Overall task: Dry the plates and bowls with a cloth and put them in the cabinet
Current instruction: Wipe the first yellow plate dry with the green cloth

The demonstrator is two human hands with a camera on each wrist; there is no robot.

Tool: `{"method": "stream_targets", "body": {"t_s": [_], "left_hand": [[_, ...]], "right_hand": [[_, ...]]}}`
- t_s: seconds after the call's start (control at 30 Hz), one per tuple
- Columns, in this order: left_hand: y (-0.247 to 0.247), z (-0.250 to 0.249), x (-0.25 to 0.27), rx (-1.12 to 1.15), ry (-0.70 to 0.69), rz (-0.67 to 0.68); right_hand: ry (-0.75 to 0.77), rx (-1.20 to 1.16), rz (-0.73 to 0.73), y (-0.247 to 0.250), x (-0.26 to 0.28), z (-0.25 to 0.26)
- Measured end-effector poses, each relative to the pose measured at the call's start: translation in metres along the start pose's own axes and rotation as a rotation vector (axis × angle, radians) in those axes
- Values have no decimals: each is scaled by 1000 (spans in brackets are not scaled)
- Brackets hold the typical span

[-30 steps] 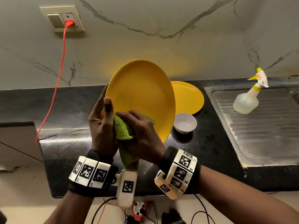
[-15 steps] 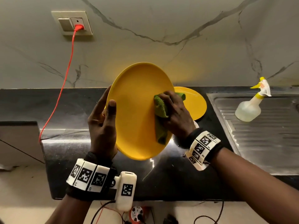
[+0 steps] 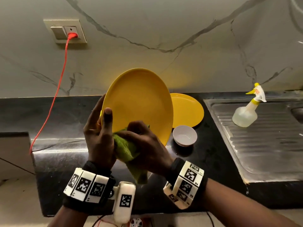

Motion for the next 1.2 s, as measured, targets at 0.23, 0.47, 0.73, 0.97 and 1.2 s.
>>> {"method": "stream_targets", "body": {"t_s": [0.23, 0.47, 0.73, 0.97, 1.2], "left_hand": [[3, -4, -13, -34, -14, -22], [6, -7, -23, -44, -10, -65], [-3, -10, -15, -54, -57, -28], [-3, -15, -12, 46, 82, 43], [4, -13, -15, 45, 83, -3]], "right_hand": [[-147, 221, -175, 51, -5, -77], [-361, 197, -17, 34, 21, -73], [-313, -85, 19, -8, 23, -1], [-97, -115, -278, -4, -34, 20], [34, -97, -10, -8, 0, 1]]}}
Point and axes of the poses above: each hand's wrist, its own x-axis away from the middle knuckle, its own y-axis out of the back of the hand, z = x × y, the point moved 1 cm from there along -x, towards the middle knuckle, and after that the axes turned 10 degrees about -z, right-handed, at the moved point
